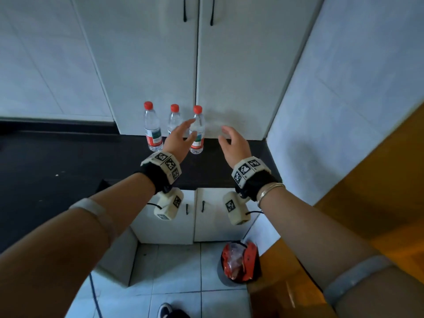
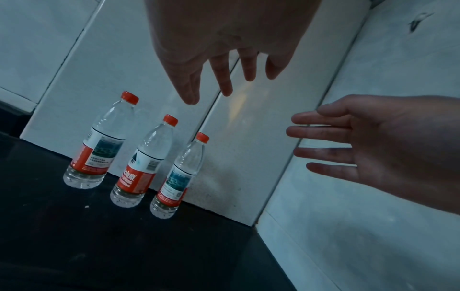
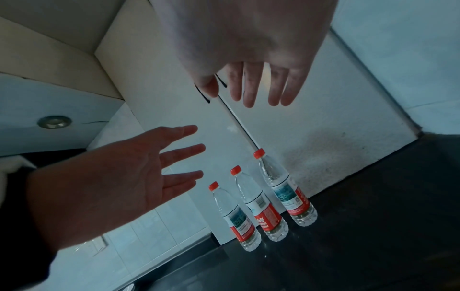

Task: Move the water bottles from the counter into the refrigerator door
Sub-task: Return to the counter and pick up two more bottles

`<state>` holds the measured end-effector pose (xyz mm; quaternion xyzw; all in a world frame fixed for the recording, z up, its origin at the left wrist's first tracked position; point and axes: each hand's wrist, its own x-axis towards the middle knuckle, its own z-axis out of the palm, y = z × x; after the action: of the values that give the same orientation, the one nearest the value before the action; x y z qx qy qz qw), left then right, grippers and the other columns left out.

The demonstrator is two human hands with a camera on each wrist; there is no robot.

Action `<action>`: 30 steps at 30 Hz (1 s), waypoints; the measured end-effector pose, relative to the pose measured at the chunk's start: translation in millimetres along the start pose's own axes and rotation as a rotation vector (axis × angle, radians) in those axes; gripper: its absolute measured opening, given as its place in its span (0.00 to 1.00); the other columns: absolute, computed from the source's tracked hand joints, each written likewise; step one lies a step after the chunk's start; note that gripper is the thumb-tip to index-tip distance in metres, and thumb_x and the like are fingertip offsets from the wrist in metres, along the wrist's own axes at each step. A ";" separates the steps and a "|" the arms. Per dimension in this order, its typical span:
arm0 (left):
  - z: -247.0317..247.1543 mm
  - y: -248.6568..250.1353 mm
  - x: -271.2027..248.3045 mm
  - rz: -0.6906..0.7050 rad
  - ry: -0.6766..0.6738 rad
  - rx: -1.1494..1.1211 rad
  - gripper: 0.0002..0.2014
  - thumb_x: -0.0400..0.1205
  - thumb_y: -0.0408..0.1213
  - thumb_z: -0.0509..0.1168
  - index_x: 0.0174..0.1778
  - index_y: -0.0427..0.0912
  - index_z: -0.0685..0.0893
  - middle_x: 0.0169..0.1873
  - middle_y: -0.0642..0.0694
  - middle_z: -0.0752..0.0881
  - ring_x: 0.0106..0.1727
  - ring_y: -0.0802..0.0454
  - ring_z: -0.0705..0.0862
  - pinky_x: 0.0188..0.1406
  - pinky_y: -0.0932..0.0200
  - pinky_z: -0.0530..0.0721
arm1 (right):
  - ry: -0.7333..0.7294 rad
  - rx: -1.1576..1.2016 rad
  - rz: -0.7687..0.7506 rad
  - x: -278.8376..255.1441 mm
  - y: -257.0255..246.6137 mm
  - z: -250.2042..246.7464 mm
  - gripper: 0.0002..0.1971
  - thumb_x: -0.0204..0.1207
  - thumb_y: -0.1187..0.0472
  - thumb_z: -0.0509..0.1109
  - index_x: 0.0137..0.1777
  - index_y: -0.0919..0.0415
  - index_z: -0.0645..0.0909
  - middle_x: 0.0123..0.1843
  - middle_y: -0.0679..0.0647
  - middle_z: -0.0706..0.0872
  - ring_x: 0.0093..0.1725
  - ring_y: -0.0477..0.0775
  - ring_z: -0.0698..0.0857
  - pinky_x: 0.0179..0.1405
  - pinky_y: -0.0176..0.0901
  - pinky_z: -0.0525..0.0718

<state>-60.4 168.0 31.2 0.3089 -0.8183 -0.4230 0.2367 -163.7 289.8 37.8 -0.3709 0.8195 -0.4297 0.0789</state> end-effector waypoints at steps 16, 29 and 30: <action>-24.3 -70.9 144.0 -0.039 -0.006 -0.004 0.33 0.80 0.38 0.65 0.79 0.51 0.59 0.77 0.43 0.66 0.77 0.46 0.66 0.74 0.50 0.66 | -0.001 -0.024 0.168 136.0 10.6 91.5 0.25 0.80 0.57 0.64 0.75 0.60 0.66 0.76 0.56 0.72 0.75 0.55 0.72 0.71 0.45 0.69; -3.2 -117.5 225.8 -0.313 -0.046 -0.107 0.49 0.72 0.36 0.74 0.81 0.52 0.48 0.76 0.42 0.70 0.77 0.43 0.68 0.77 0.42 0.65 | -0.053 0.107 0.175 228.6 57.8 153.7 0.17 0.68 0.61 0.76 0.55 0.63 0.77 0.44 0.53 0.84 0.43 0.51 0.84 0.54 0.51 0.86; -0.1 -120.9 229.3 -0.329 -0.055 -0.123 0.47 0.71 0.36 0.75 0.80 0.52 0.52 0.73 0.41 0.73 0.74 0.43 0.72 0.76 0.40 0.68 | -0.061 0.103 0.181 232.6 60.5 156.6 0.15 0.68 0.60 0.75 0.52 0.62 0.77 0.42 0.53 0.84 0.40 0.50 0.84 0.53 0.53 0.86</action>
<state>-183.3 -48.4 -41.2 0.4121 -0.7355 -0.5134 0.1600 -291.9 53.1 -61.0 -0.3036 0.8237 -0.4509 0.1612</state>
